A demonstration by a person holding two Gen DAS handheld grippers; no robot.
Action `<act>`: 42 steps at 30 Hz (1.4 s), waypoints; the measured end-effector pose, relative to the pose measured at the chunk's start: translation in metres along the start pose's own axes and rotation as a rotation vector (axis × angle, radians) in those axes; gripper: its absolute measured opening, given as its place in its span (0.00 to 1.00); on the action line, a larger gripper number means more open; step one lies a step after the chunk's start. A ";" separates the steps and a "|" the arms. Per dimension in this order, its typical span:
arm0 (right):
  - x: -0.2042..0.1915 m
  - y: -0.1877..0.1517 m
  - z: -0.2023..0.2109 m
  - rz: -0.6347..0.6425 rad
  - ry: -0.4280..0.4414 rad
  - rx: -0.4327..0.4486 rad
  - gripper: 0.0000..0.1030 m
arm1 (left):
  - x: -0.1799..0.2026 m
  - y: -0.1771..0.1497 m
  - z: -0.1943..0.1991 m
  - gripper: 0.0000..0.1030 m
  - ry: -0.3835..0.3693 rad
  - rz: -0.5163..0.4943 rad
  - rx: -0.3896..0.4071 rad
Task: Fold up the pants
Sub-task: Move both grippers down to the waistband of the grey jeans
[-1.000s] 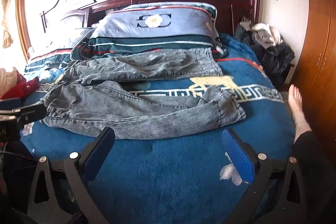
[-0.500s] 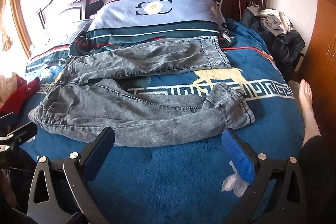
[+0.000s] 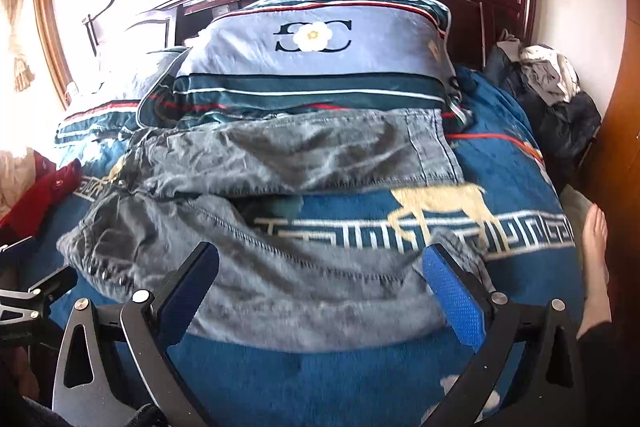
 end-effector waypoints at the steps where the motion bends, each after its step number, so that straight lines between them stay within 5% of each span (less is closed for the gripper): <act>1: -0.002 0.003 -0.002 0.002 0.003 -0.001 0.99 | -0.003 0.003 -0.002 1.00 0.003 0.002 0.001; 28: -0.039 0.055 -0.083 0.094 0.037 -0.038 0.99 | -0.128 0.081 -0.054 1.00 0.125 0.147 -0.004; 42: -0.032 0.096 -0.166 0.145 -0.007 -0.094 0.99 | -0.178 0.123 -0.135 1.00 0.147 0.188 -0.110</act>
Point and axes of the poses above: each gripper's, at about its wrist camera, not at the fingertips, and z roughly against the way its jaws point, x to its right, y to its top, the point moved 7 cm from there along -z, roughly the way its jaws point, and after that the axes turned 11 degrees about -y, right-handed, at the moved point
